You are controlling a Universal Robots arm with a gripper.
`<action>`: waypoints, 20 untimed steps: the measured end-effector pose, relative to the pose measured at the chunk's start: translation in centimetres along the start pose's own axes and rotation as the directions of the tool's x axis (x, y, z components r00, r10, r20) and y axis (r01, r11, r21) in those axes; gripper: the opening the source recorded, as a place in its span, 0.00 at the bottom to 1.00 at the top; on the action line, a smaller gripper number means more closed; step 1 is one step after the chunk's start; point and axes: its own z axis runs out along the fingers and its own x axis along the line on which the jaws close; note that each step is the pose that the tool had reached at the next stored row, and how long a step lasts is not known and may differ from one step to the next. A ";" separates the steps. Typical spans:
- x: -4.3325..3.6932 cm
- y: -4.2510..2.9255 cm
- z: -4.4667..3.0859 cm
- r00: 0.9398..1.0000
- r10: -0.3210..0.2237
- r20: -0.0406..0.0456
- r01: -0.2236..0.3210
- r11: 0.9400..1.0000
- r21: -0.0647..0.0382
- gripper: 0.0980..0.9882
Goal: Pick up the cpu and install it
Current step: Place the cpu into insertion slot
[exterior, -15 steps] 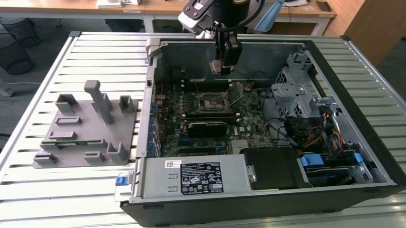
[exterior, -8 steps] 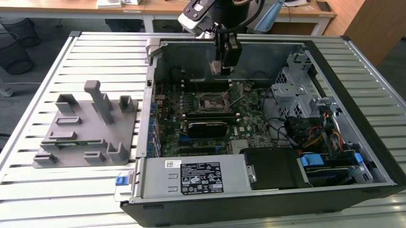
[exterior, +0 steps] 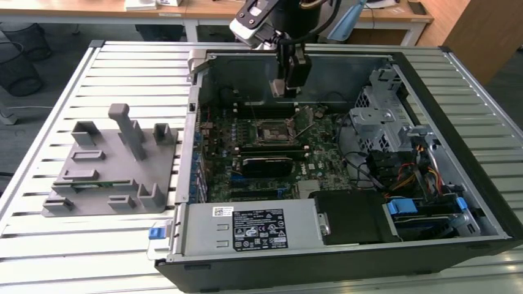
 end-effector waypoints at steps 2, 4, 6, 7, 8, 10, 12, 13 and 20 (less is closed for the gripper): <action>0.00 0.00 0.05 1.000 0.000 0.000 0.000 1.000 0.000 0.49; 0.00 0.00 0.10 1.000 0.000 0.000 0.000 1.000 0.000 0.49; 0.00 -0.01 0.15 1.000 0.000 0.000 0.000 1.000 0.000 0.49; 0.00 -0.01 0.18 1.000 0.000 0.000 0.000 1.000 0.000 0.49; 0.00 -0.01 0.21 1.000 0.000 0.000 0.000 1.000 0.000 0.49; 0.00 -0.01 0.26 1.000 0.000 0.000 0.000 1.000 0.000 0.49; 0.00 -0.02 0.31 1.000 0.000 0.000 0.000 1.000 0.000 0.49; 0.00 -0.02 0.34 1.000 0.000 0.000 0.000 1.000 0.000 0.49; 0.06 -0.05 1.04 1.000 0.000 0.000 0.000 1.000 0.000 0.49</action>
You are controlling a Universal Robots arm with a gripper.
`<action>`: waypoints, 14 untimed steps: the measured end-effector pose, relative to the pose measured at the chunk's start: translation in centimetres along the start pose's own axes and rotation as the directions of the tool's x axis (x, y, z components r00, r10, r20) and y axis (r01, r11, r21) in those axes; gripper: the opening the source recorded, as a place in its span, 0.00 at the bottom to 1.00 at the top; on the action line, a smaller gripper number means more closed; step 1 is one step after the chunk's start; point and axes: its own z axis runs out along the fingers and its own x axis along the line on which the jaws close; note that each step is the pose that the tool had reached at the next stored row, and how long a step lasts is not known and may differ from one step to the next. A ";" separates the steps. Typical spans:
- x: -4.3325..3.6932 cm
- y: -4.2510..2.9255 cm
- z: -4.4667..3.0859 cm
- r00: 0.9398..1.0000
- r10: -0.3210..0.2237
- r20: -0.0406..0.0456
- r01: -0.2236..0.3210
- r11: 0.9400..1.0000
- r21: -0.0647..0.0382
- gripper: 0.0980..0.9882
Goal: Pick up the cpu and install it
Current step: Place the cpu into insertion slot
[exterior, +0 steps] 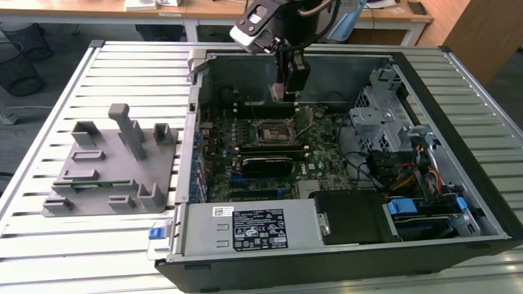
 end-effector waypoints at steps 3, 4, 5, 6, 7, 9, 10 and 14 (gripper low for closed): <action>0.11 -0.01 0.54 1.000 0.000 0.000 0.000 1.000 0.000 0.49; 0.14 -0.01 0.72 1.000 0.000 0.000 0.000 1.000 0.000 0.49; 0.16 -0.02 0.90 1.000 0.004 0.000 -0.004 1.000 0.000 0.49; 0.18 -0.03 1.07 1.000 0.009 0.001 -0.009 1.000 0.000 0.49; 0.20 -0.04 1.22 1.000 0.015 0.003 -0.015 1.000 0.000 0.49; 0.27 -0.05 1.54 1.000 0.026 0.005 -0.026 1.000 0.000 0.49; 0.34 -0.05 1.71 1.000 0.030 0.005 -0.030 1.000 0.000 0.49; 0.83 -0.01 2.45 0.999 0.037 0.005 -0.037 0.999 0.000 0.49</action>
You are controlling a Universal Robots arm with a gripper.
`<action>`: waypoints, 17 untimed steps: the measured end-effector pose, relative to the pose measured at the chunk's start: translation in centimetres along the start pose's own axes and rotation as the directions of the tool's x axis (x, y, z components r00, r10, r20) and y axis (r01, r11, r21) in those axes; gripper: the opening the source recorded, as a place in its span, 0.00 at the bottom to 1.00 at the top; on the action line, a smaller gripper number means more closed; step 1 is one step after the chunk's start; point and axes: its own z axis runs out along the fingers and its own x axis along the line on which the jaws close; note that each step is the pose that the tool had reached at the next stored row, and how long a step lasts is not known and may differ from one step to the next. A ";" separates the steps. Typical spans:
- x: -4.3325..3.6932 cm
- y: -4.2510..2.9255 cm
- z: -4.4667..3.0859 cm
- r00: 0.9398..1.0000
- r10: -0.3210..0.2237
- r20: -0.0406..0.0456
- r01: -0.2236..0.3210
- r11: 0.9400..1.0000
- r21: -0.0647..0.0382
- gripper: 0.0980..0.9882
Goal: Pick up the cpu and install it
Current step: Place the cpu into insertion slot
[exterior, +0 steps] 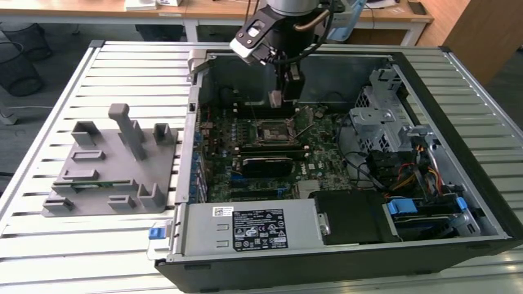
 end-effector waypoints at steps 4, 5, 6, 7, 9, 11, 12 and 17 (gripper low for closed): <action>0.05 -0.03 0.73 1.000 0.000 0.000 0.000 1.000 0.001 0.49; 0.06 -0.04 0.92 1.000 0.000 0.000 0.000 1.000 0.001 0.49; 0.10 -0.05 1.10 1.000 0.000 0.000 0.000 1.000 0.002 0.49; 0.17 -0.06 1.28 1.000 0.000 0.000 0.000 1.000 0.002 0.49; 0.31 -0.06 1.64 1.000 0.000 0.000 0.000 1.000 0.005 0.49; 0.38 -0.05 2.01 1.000 0.001 0.000 -0.001 1.000 0.006 0.49; 0.43 -0.07 2.19 1.000 0.004 0.000 -0.004 1.000 0.007 0.49; 0.54 -0.10 3.10 1.000 0.013 0.000 -0.013 1.000 0.007 0.49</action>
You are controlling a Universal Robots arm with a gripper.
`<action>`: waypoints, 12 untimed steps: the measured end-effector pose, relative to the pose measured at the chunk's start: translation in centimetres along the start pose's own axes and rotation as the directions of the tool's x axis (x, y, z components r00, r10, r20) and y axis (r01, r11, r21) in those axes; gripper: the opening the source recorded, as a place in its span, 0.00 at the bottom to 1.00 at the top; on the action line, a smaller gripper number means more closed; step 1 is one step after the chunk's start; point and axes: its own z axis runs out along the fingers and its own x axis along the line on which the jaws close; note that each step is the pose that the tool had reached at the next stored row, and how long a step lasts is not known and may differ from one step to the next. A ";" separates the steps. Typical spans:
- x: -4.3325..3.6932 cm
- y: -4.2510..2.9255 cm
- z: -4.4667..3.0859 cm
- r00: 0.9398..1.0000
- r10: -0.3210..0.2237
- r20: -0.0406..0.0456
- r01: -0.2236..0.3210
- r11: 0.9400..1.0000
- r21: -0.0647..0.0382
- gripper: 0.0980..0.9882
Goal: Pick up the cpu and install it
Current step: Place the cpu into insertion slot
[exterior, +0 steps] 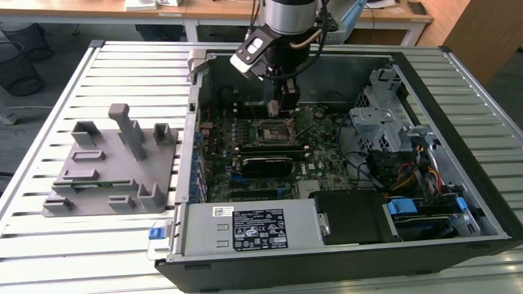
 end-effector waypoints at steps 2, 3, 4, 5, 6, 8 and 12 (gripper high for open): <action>0.00 -0.02 0.37 1.000 0.001 0.000 -0.001 1.000 0.000 0.49; 0.00 -0.03 0.54 1.000 0.002 0.000 -0.002 1.000 0.000 0.49; 0.00 -0.03 0.72 1.000 0.002 0.000 -0.002 1.000 0.000 0.49; 0.00 -0.04 0.90 1.000 0.002 0.000 -0.002 1.000 0.000 0.49; 0.00 -0.05 1.08 1.000 0.002 0.000 -0.002 1.000 0.000 0.49; -0.01 -0.07 1.39 1.000 0.002 0.000 -0.002 1.000 0.001 0.49; 0.00 -0.08 1.97 1.000 0.002 0.000 -0.002 1.000 0.001 0.49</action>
